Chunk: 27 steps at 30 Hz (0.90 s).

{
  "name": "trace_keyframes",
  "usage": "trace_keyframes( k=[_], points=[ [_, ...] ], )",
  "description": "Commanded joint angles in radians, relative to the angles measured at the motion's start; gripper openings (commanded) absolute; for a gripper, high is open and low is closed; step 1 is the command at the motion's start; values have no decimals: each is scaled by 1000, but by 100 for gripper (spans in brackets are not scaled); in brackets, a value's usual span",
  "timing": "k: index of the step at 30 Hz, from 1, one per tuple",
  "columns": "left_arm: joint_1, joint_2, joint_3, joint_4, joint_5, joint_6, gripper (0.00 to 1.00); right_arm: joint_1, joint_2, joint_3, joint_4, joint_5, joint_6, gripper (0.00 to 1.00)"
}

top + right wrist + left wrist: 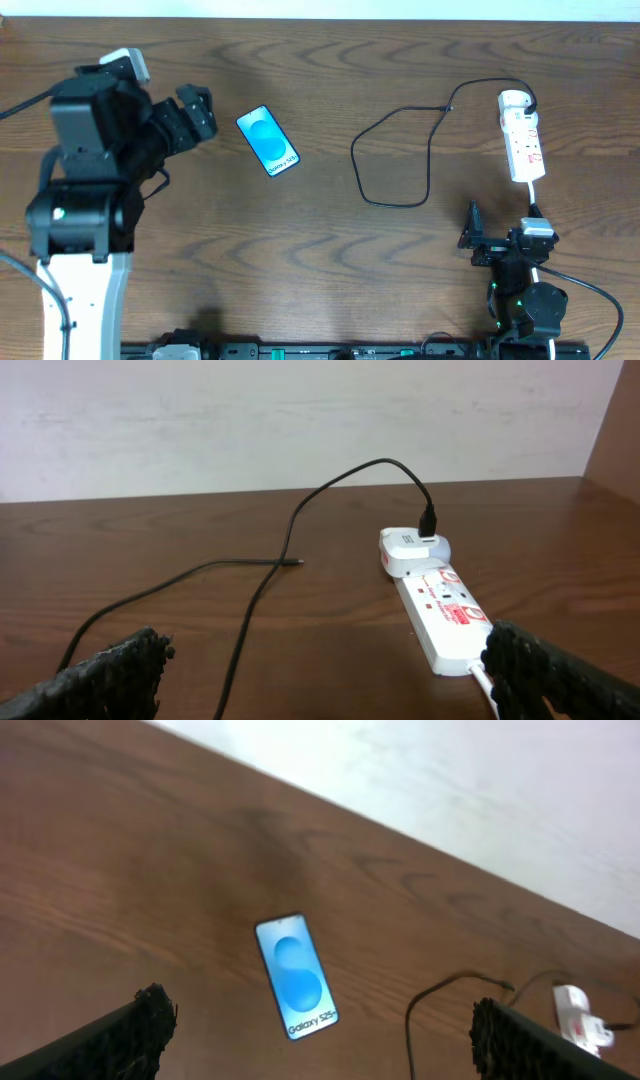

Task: Plug charger to phone and switch on socket
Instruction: 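Raise the left arm and move the left gripper toward the phone, then lower the left gripper over the phone and grasp its bottom edge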

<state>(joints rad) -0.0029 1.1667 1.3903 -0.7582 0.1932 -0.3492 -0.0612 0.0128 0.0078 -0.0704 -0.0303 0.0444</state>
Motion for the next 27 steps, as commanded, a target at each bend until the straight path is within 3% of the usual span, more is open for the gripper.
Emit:
trace_keyframes(
  k=[1, 7, 15, 27],
  points=[
    [-88, 53, 52, -9, -157, -57, 96, 7, -7, -2, -3, -2, 10, 99],
    [-239, 142, 75, -24, -429, -156, 96, 7, -7, -2, -3, -2, 10, 99],
    [-311, 285, 75, -23, -441, -282, 96, 7, -7, -2, -3, -2, 10, 99],
    [-311, 477, 75, 14, -441, -304, 98, 7, -7, -2, -3, -2, 10, 99]
  ],
)
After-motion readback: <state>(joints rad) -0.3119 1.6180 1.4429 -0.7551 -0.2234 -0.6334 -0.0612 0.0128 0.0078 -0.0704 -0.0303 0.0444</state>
